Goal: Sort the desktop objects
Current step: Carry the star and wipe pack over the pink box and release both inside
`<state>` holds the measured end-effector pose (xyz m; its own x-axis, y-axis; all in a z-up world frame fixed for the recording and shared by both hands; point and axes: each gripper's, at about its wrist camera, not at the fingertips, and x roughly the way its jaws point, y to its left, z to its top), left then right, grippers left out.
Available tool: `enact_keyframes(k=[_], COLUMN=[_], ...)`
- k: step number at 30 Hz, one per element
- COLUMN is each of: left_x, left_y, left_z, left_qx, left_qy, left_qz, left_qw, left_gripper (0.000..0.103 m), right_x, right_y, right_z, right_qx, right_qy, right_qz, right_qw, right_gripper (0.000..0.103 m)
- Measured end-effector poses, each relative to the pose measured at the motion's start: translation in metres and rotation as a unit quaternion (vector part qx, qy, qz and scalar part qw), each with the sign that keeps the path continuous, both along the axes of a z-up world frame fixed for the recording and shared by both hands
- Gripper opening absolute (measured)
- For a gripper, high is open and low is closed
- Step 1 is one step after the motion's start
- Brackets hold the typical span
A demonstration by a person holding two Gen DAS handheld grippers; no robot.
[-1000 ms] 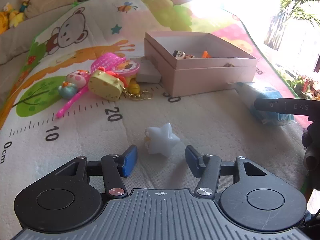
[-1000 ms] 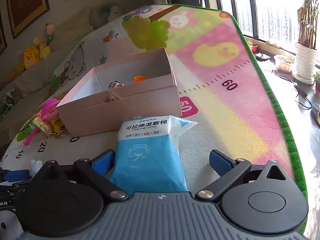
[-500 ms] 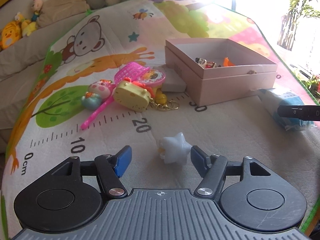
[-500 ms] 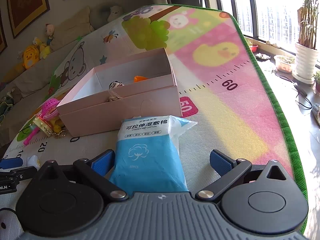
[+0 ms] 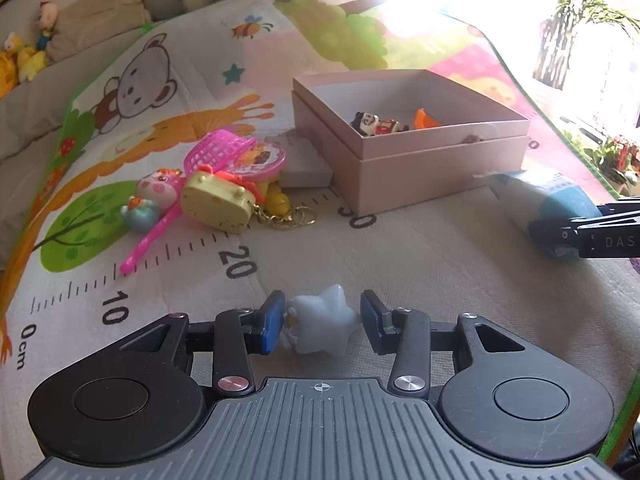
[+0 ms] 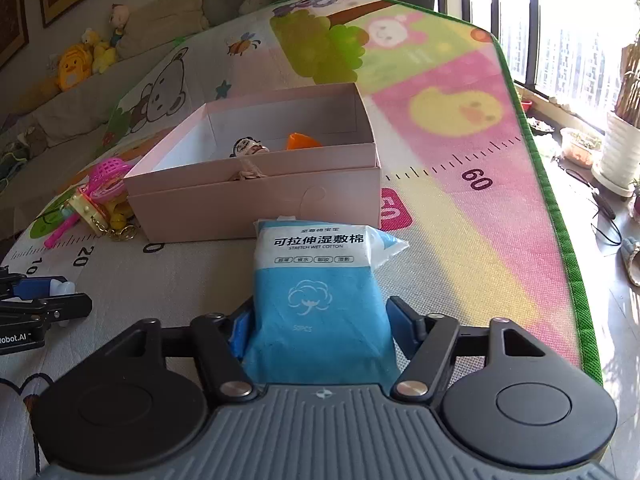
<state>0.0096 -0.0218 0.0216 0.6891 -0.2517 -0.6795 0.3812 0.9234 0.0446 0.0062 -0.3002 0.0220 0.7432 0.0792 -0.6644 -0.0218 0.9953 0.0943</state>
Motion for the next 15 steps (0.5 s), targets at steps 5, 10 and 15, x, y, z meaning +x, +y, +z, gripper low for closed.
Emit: enact_keyframes(k=[5, 10, 15], left_x=[-0.021, -0.015, 0.039], left_y=[0.001, -0.026, -0.074], left_z=[0.029, 0.084, 0.108], left_qx=[-0.034, -0.041, -0.031], left_qy=[-0.005, -0.089, -0.153], left_qz=[-0.035, -0.073, -0.078], left_qw=[0.9988, 0.9925, 0.9846], left_gripper=[0.046, 0.046, 0.047], right_x=[-0.019, -0.048, -0.052], right_y=[-0.008, -0.029, -0.046], right_z=[0.022, 0.101, 0.173], right_qx=[0.046, 0.085, 0.061], right_qy=[0.047, -0.030, -0.154], right_qz=[0.070, 0.105, 0.080], right_qw=[0.995, 0.990, 0.983], right_gripper=[0.052, 0.051, 0.051])
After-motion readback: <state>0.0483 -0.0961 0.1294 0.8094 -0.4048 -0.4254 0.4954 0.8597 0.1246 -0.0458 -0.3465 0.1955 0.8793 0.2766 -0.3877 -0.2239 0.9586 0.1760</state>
